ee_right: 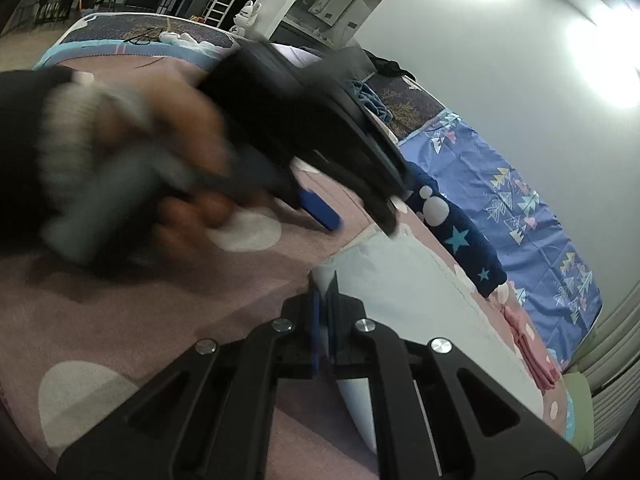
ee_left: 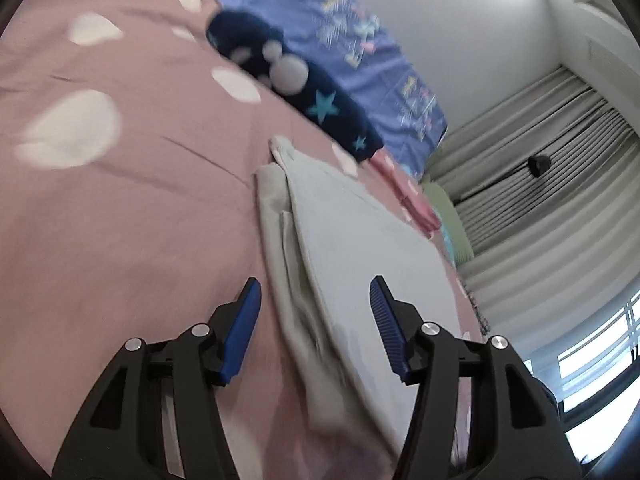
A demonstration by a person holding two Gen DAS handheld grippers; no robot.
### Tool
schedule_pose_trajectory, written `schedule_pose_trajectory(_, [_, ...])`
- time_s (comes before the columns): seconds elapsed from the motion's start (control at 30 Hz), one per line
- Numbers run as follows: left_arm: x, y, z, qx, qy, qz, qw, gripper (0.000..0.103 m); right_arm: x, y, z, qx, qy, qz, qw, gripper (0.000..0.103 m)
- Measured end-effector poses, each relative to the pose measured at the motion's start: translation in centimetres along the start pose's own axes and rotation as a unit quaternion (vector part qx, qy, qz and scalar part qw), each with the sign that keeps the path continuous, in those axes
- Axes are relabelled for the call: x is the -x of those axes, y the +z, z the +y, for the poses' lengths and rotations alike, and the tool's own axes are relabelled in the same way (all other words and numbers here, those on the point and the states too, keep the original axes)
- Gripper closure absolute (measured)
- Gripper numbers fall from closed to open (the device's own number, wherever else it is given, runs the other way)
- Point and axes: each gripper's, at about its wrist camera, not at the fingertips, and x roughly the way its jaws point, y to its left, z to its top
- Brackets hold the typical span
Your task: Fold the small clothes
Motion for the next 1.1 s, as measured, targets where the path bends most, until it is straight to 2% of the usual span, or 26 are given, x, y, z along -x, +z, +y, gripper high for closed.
schedule_pose_trajectory(0.07, [-1.8, 1.3, -0.4, -0.02, 0.015, -0.006, 0.9997, 0.048, 0.0, 0.1, 0.0, -0.006, 0.001, 0.002, 1.0, 0.1])
schedule_pose_trajectory(0.1, [-2.6, 2.2, -0.6, -0.024, 0.023, -0.01, 0.9994, 0.069, 0.1, 0.3, 0.0, -0.01, 0.003, 0.004, 1.0, 0.1])
schedule_pose_trajectory(0.13, [-3.0, 2.8, -0.6, -0.013, 0.022, -0.008, 0.9996, 0.096, 0.3, 0.4, -0.1, -0.016, 0.006, 0.003, 1.0, 0.1])
schedule_pose_trajectory(0.17, [-3.0, 3.2, -0.6, 0.001, 0.009, -0.011, 0.9999, 0.097, 0.7, 0.6, -0.3, -0.024, 0.008, 0.002, 1.0, 0.1])
schedule_pose_trajectory(0.2, [-2.1, 3.6, -1.0, 0.003, -0.02, -0.032, 0.9993, 0.097, 1.4, 0.8, -0.8, -0.04, 0.01, -0.003, 0.999, 0.1])
schedule_pose_trajectory(0.23, [-1.1, 3.5, -1.9, -0.017, -0.036, -0.053, 0.9978, 0.097, 1.6, 0.9, -1.4, -0.051, 0.014, -0.007, 0.999, 0.1])
schedule_pose_trajectory(0.27, [-0.6, 3.4, -2.1, -0.032, -0.035, -0.061, 0.997, 0.097, 1.9, 0.9, -1.7, -0.061, 0.021, -0.01, 0.998, 0.1])
schedule_pose_trajectory(0.33, [-0.7, 2.9, -2.2, -0.054, 0.0, -0.062, 0.9966, 0.097, 1.6, 0.5, -1.0, -0.052, 0.032, 0.002, 0.998, 0.1])
schedule_pose_trajectory(0.4, [-2.0, 2.3, -0.4, -0.033, 0.037, -0.04, 0.998, 0.097, 0.3, -0.4, 0.3, -0.031, 0.039, 0.026, 0.998, 0.1])
schedule_pose_trajectory(0.47, [-2.4, 1.9, 1.3, 0.004, 0.024, -0.027, 0.9993, 0.096, -0.4, -1.2, 1.2, -0.022, 0.048, 0.045, 0.998, 0.098])
schedule_pose_trajectory(0.5, [-1.8, 2.1, 1.8, 0.018, 0.007, -0.035, 0.9992, 0.091, -0.1, -1.3, 1.4, -0.016, 0.044, 0.041, 0.998, 0.098])
schedule_pose_trajectory(0.53, [-1.4, 2.3, 1.6, 0.011, 0.01, -0.041, 0.999, 0.075, 0.4, -1.2, 1.4, -0.014, 0.043, 0.031, 0.999, 0.09])
schedule_pose_trajectory(0.57, [-1.2, 2.3, 1.2, -0.001, 0.018, -0.041, 0.999, 0.068, 0.8, -1.2, 1.4, -0.011, 0.042, 0.024, 0.999, 0.079])
schedule_pose_trajectory(0.63, [-1.5, 2.3, 1.0, -0.014, 0.017, -0.031, 0.9993, 0.061, 1.6, -1.2, 1.7, 0.007, 0.029, 0.018, 0.999, 0.069])
schedule_pose_trajectory(0.7, [-2.0, 2.3, 0.6, -0.026, 0.023, -0.024, 0.9991, 0.057, 1.7, -1.7, 2.1, 0.026, 0.019, 0.031, 0.999, 0.069])
schedule_pose_trajectory(0.8, [-2.7, 2.5, 0.2, -0.038, 0.017, -0.008, 0.9991, 0.056, 0.9, -2.8, 2.4, 0.03, 0.02, 0.063, 0.997, 0.068])
schedule_pose_trajectory(0.93, [-4.4, 3.1, -0.2, -0.055, 0.022, 0.016, 0.9981, 0.056, 0.5, -2.5, 3.1, 0.036, 0.009, 0.067, 0.997, 0.066])
schedule_pose_trajectory(1.1, [-5.6, 3.7, -0.7, -0.073, 0.034, 0.025, 0.9964, 0.058, -1.8, -1.0, 3.6, 0.044, -0.016, 0.074, 0.996, 0.065])
